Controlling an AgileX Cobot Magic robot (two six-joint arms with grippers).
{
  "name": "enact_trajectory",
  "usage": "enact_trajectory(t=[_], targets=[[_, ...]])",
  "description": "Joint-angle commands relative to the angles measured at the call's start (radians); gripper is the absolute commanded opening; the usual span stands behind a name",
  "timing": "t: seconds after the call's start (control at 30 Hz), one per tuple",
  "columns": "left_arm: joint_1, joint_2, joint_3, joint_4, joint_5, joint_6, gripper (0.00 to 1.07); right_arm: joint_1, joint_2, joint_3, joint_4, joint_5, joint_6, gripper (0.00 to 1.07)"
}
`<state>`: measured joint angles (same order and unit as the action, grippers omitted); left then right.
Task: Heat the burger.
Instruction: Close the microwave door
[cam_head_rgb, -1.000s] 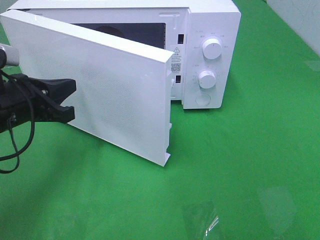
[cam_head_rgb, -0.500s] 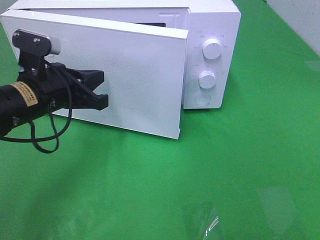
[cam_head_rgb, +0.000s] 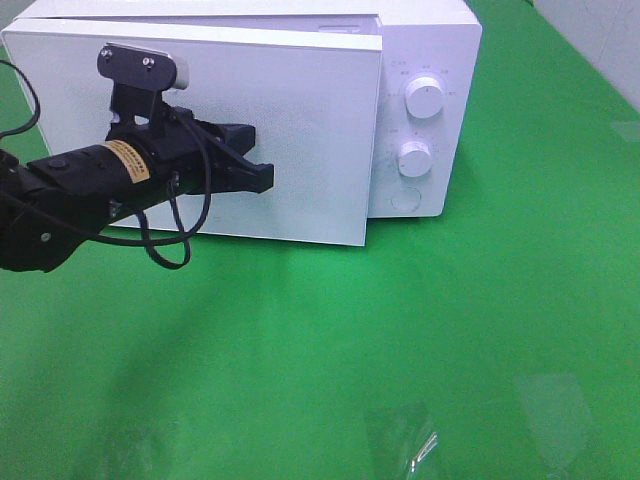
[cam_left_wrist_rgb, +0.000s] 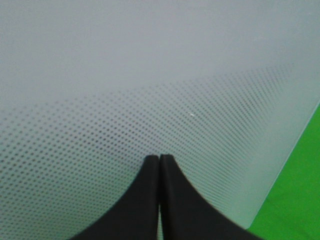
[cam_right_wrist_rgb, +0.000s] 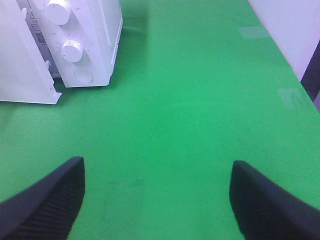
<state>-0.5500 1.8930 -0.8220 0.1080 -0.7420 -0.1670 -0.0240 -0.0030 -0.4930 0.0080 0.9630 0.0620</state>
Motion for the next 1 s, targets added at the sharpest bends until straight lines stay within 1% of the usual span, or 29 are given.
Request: enact_trajectory(t=[0.03, 0.07, 0.1, 0.17, 0.2, 0.3, 0.4, 0.43, 0.5, 0.6, 0.73, 0.77, 1.0], targets=[[-0.018, 0.030, -0.063, -0.021, 0.031, 0.005, 0.00, -0.005, -0.029, 0.003, 0.005, -0.005, 0.012, 0.75], [-0.018, 0.030, -0.063, -0.021, 0.031, 0.005, 0.00, -0.005, -0.029, 0.003, 0.005, -0.005, 0.012, 0.75], [-0.023, 0.042, -0.090, -0.023, 0.044, 0.005, 0.00, -0.005, -0.029, 0.003, 0.005, -0.005, 0.012, 0.75], [-0.028, 0.048, -0.102, -0.028, 0.048, 0.007, 0.00, -0.005, -0.029, 0.003, 0.005, -0.005, 0.012, 0.75], [-0.032, 0.060, -0.126, -0.037, 0.049, 0.007, 0.00, -0.005, -0.029, 0.003, 0.005, -0.005, 0.013, 0.75], [-0.033, 0.072, -0.145, -0.041, 0.052, 0.007, 0.00, -0.005, -0.029, 0.003, 0.005, -0.005, 0.013, 0.75], [-0.033, 0.086, -0.187, -0.043, 0.095, 0.005, 0.00, -0.005, -0.029, 0.003, 0.005, -0.005, 0.014, 0.75], [-0.033, 0.086, -0.187, -0.043, 0.095, 0.005, 0.00, -0.005, -0.029, 0.003, 0.005, -0.005, 0.014, 0.75], [-0.033, 0.101, -0.225, -0.043, 0.103, 0.006, 0.00, -0.005, -0.029, 0.003, 0.005, -0.005, 0.014, 0.75], [-0.033, 0.107, -0.234, -0.043, 0.104, 0.006, 0.00, -0.005, -0.029, 0.003, 0.005, -0.005, 0.014, 0.75], [-0.033, 0.132, -0.283, -0.051, 0.131, 0.007, 0.00, -0.005, -0.029, 0.003, 0.005, -0.005, 0.015, 0.75], [-0.033, 0.132, -0.283, -0.051, 0.131, 0.007, 0.00, -0.005, -0.029, 0.003, 0.005, -0.005, 0.015, 0.75], [-0.032, 0.177, -0.341, -0.082, 0.153, 0.037, 0.00, -0.005, -0.029, 0.003, 0.005, -0.005, 0.015, 0.75]])
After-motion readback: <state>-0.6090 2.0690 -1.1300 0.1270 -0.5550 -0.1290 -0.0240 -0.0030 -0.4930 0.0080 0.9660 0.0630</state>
